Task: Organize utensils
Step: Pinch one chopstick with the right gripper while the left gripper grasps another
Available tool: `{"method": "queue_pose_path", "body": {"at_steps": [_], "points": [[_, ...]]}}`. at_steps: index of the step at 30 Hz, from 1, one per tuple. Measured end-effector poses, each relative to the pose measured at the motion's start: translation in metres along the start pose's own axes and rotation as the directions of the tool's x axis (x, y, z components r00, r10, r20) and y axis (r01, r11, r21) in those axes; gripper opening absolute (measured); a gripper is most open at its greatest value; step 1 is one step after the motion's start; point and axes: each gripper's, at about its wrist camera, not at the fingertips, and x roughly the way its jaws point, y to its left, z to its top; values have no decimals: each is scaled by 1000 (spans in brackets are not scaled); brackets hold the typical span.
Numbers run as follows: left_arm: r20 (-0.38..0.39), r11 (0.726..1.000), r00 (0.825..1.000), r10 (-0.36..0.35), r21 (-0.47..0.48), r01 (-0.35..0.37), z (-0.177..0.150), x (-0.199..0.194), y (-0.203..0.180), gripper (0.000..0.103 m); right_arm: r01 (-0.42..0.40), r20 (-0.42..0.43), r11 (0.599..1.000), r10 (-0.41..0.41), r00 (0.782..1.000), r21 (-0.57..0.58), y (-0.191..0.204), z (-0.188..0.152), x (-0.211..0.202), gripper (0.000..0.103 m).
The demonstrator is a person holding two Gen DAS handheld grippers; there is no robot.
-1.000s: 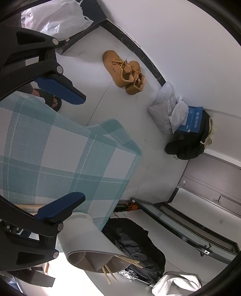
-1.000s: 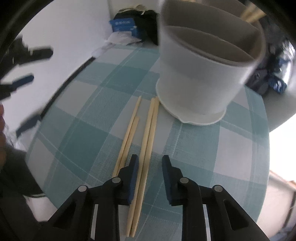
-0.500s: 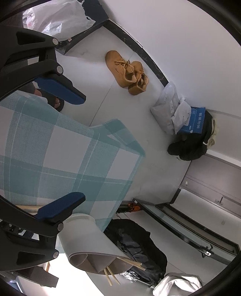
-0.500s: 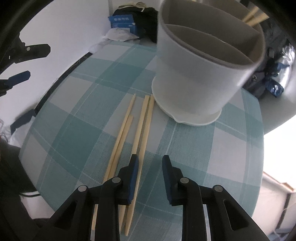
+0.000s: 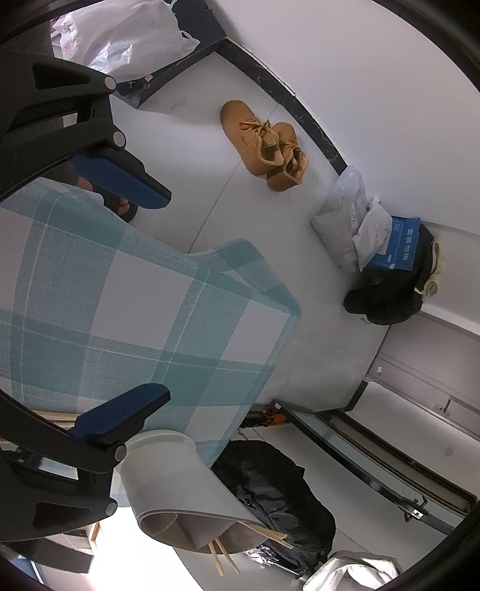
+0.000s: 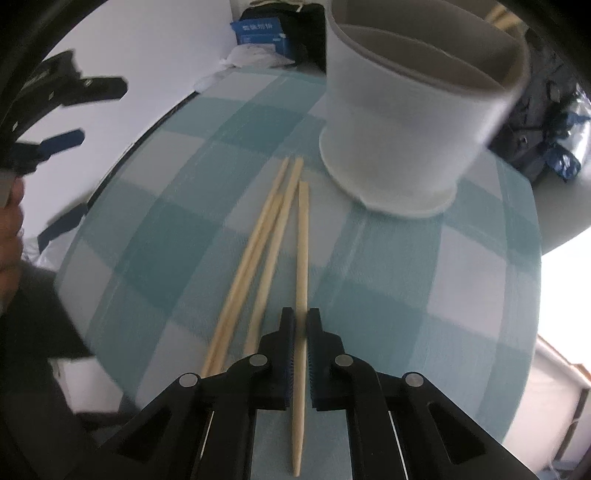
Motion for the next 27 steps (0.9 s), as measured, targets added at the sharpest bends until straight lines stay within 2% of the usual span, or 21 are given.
{"method": "queue_pose_path", "body": {"at_steps": [3,7,13,18,19,24,27], "points": [[-5,1000,1000,-6,-6,6,0,0,-1,93,-2,-17,1000,2,1000,10,0,-6,-2,6],[-9,1000,1000,1,-4,-1,-1,0,-2,93,-22,3,999,22,1000,36,-9,3,-2,8],[-27,1000,999,29,10,-29,-3,7,-3,93,-2,55,1000,1,998,16,-8,55,17,9],[-48,998,998,39,41,-37,-6,12,-7,93,-9,97,999,6,995,32,-3,84,28,9],[-56,998,998,33,56,-30,-7,13,-9,93,-15,103,999,11,995,41,-8,94,31,6],[-120,995,993,3,100,9,-14,24,-23,93,-75,159,991,56,986,112,-24,93,26,6],[-151,990,989,4,142,18,-19,29,-36,93,-133,226,975,91,970,177,-40,91,8,6]]}}
